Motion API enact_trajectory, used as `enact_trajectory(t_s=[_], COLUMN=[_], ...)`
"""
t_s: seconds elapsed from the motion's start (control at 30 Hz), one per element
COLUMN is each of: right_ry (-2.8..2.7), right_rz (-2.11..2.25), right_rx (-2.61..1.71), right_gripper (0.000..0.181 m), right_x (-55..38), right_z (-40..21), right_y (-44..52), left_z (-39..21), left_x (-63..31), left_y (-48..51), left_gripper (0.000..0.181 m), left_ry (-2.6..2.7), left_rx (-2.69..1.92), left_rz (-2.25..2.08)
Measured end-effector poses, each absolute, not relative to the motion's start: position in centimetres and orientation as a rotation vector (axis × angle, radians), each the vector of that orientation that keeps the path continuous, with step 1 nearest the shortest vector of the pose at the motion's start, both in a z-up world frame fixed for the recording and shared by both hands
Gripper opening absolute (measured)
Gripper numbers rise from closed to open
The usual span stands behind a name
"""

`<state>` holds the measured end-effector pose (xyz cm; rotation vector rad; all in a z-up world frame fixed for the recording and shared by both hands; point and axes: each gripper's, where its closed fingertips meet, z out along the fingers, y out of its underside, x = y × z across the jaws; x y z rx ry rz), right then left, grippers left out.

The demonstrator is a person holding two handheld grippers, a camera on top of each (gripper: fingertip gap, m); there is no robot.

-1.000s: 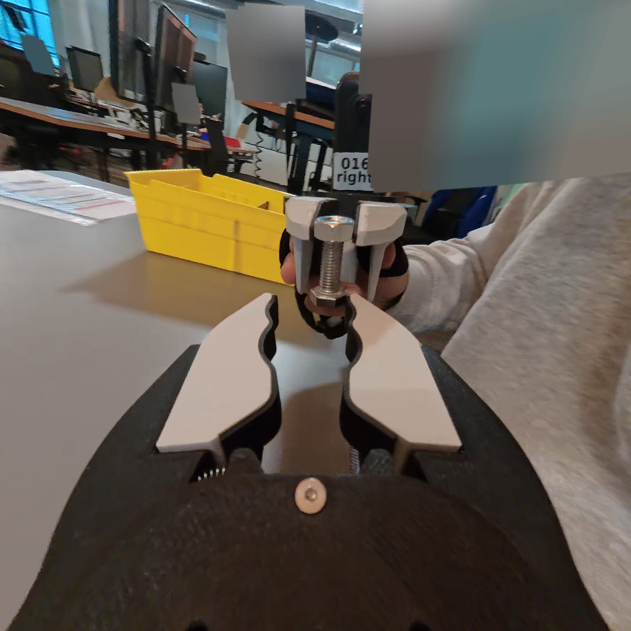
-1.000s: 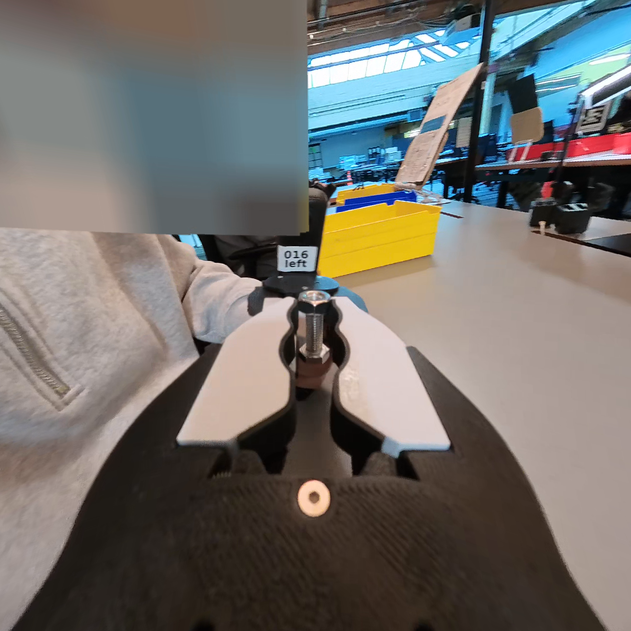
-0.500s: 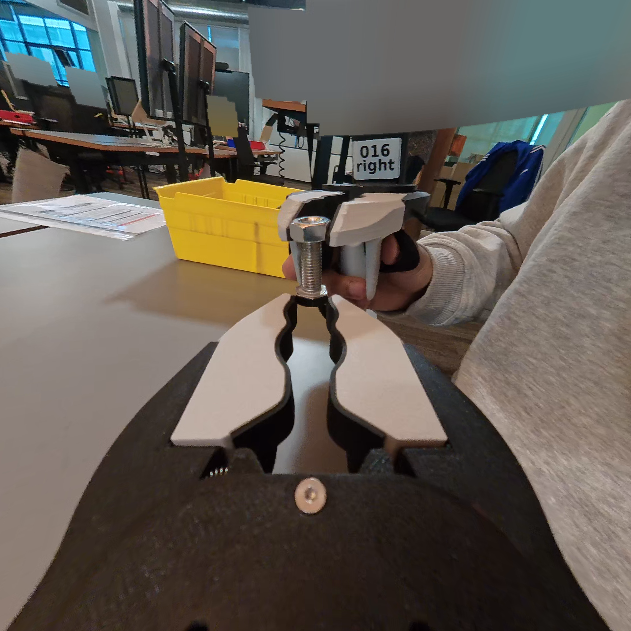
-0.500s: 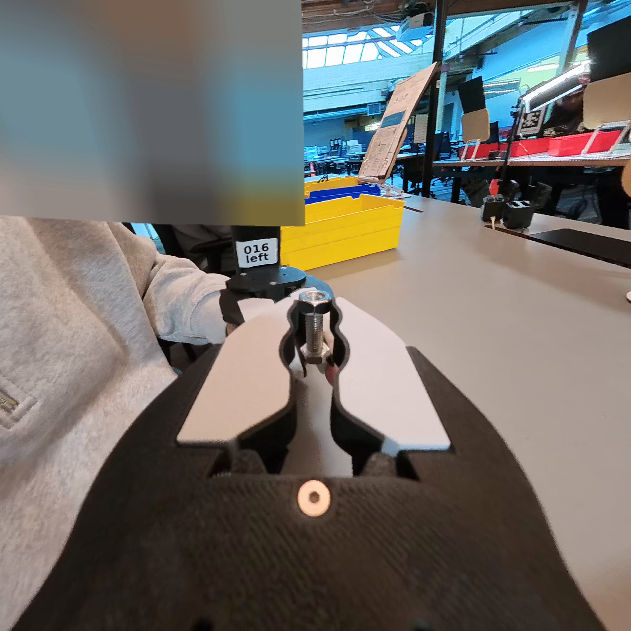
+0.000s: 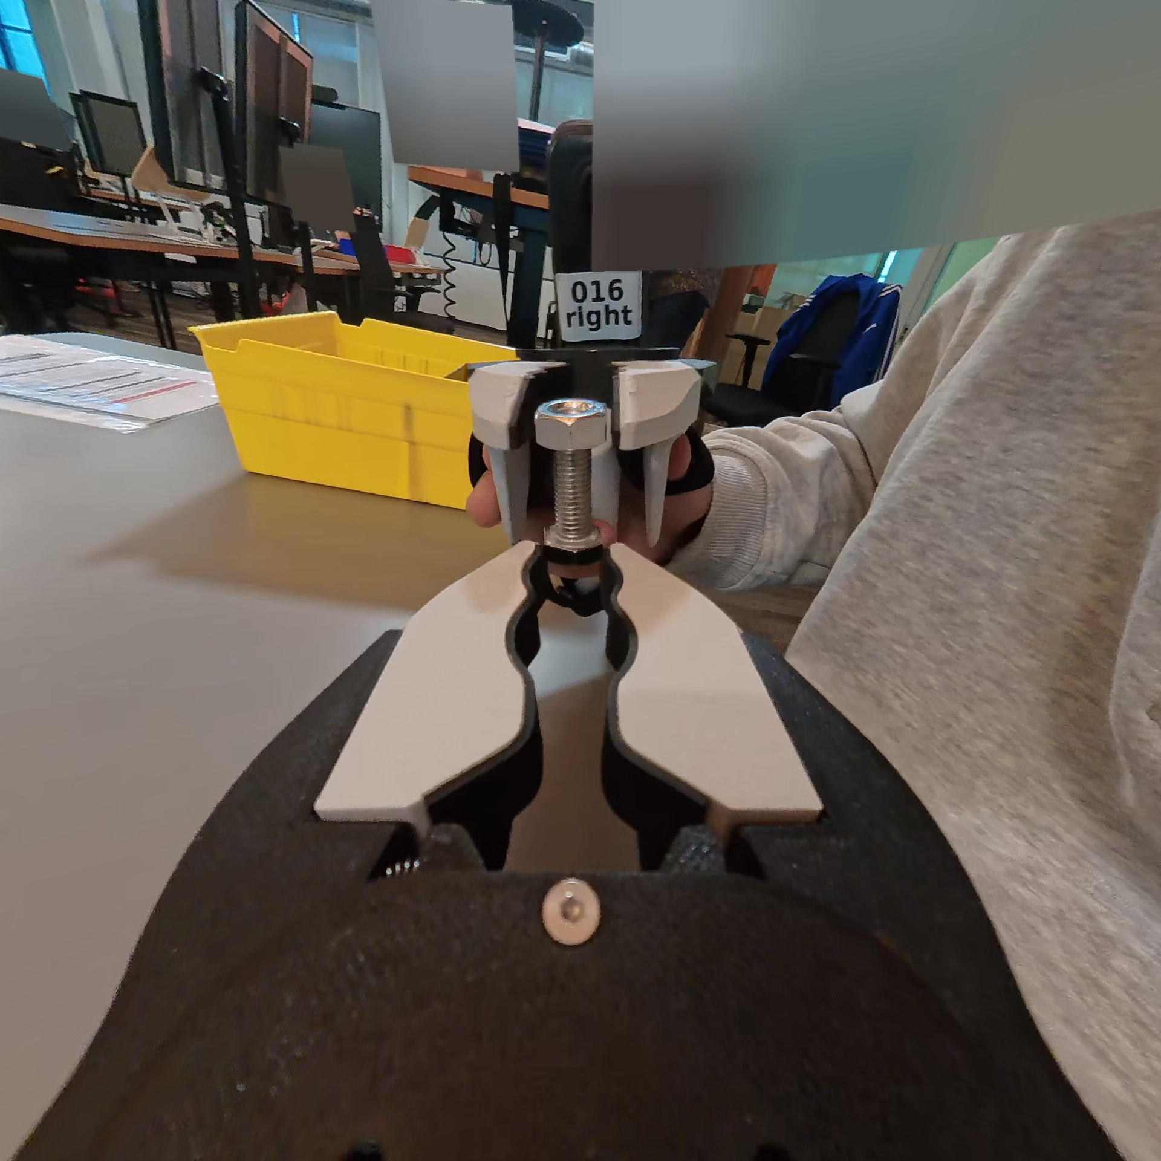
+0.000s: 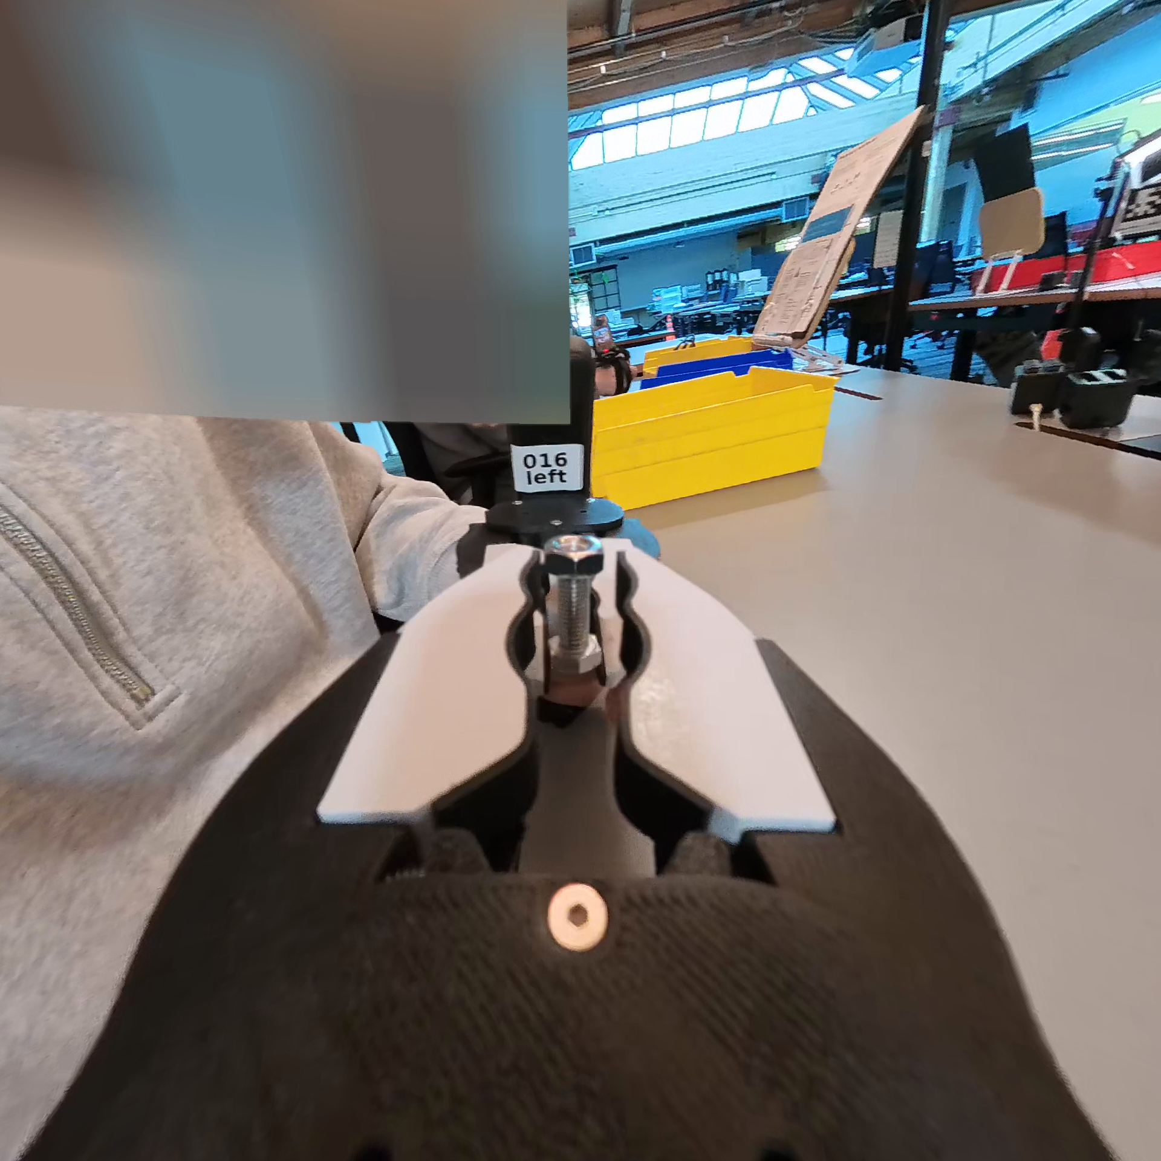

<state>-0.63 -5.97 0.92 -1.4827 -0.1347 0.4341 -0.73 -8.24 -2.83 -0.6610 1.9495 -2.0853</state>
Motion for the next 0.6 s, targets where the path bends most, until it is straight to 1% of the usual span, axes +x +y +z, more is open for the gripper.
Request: enact_trajectory(t_s=[0.03, 0.2, 0.3, 0.4, 0.5, 0.6], right_ry=[-0.124, -0.053, 0.015, 0.076, 0.047, -0.013], right_rz=[0.423, 0.368, 0.299, 0.226, 0.174, 0.123], right_rx=[-1.488, -1.503, -1.537, -1.647, -1.868, -2.08], right_gripper=[0.028, 0.036, 0.041, 0.036, 0.019, 0.025], right_x=[-0.4, 1.0, 2.5, 3.9, 4.3, 4.1], right_z=[0.8, 0.6, 0.6, 0.8, 0.3, -0.6], right_y=[-5.9, -5.8, -5.9, -6.0, -5.9, -5.2], left_z=[-2.9, -3.4, -3.8, -4.2, -4.3, -4.5], left_x=[-0.5, 1.0, 2.4, 3.2, 3.5, 3.6], left_y=[-8.1, -7.0, -5.8, -5.1, -4.6, -4.4], left_gripper=[0.016, 0.016, 0.016, 0.016, 0.016, 0.016], left_ry=[1.941, 1.893, 1.839, 1.829, 1.823, 1.834], left_rx=[-0.674, -0.767, -0.833, -0.844, -0.831, -0.833], left_rz=[-2.071, -1.96, -1.821, -1.676, -1.571, -1.507])
